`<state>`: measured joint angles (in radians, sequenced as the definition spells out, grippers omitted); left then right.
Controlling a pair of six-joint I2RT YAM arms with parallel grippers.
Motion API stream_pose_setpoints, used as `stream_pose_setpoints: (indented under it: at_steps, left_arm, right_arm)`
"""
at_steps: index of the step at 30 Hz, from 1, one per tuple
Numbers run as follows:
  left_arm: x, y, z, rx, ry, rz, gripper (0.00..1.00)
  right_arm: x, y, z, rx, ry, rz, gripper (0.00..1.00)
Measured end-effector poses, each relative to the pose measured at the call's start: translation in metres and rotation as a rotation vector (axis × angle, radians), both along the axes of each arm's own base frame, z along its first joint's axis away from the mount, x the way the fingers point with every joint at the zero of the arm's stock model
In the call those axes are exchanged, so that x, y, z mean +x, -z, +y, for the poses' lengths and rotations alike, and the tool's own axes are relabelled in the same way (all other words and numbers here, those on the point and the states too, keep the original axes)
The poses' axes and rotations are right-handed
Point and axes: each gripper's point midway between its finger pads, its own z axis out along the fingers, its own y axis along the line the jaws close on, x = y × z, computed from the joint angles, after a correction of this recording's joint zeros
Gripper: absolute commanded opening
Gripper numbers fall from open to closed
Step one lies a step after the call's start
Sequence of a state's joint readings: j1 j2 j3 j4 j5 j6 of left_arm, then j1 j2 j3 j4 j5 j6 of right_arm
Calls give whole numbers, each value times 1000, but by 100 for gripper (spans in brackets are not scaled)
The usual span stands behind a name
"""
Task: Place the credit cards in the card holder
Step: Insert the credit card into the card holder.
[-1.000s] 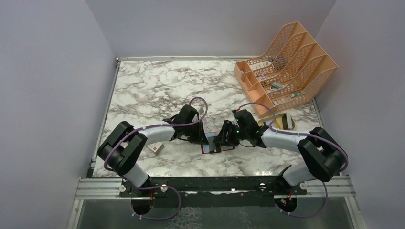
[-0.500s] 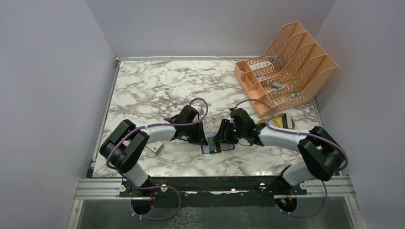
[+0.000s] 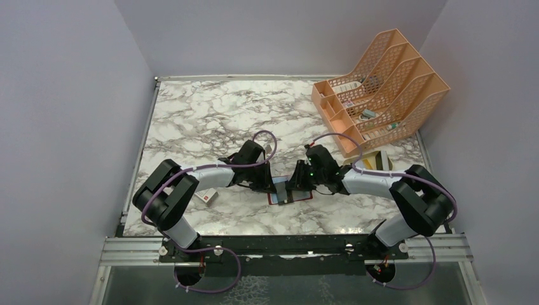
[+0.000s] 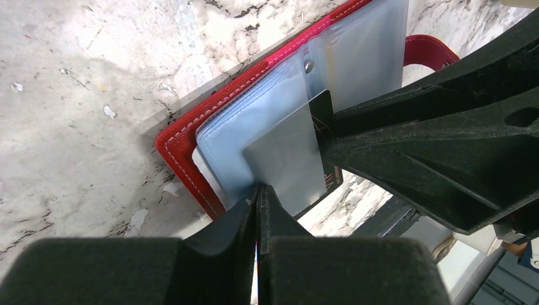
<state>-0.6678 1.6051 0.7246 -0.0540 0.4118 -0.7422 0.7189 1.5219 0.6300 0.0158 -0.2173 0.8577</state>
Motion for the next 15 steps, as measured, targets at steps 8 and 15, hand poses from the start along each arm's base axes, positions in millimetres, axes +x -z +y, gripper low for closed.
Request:
stream_pose_setpoints:
  at_steps: [8, 15]
  left_arm:
    - [0, 0, 0, 0, 0, 0, 6]
    - [-1, 0, 1, 3, 0, 2, 6]
  right_arm:
    - [-4, 2, -3, 18, -4, -20, 9]
    - [-4, 0, -1, 52, -9, -45, 1]
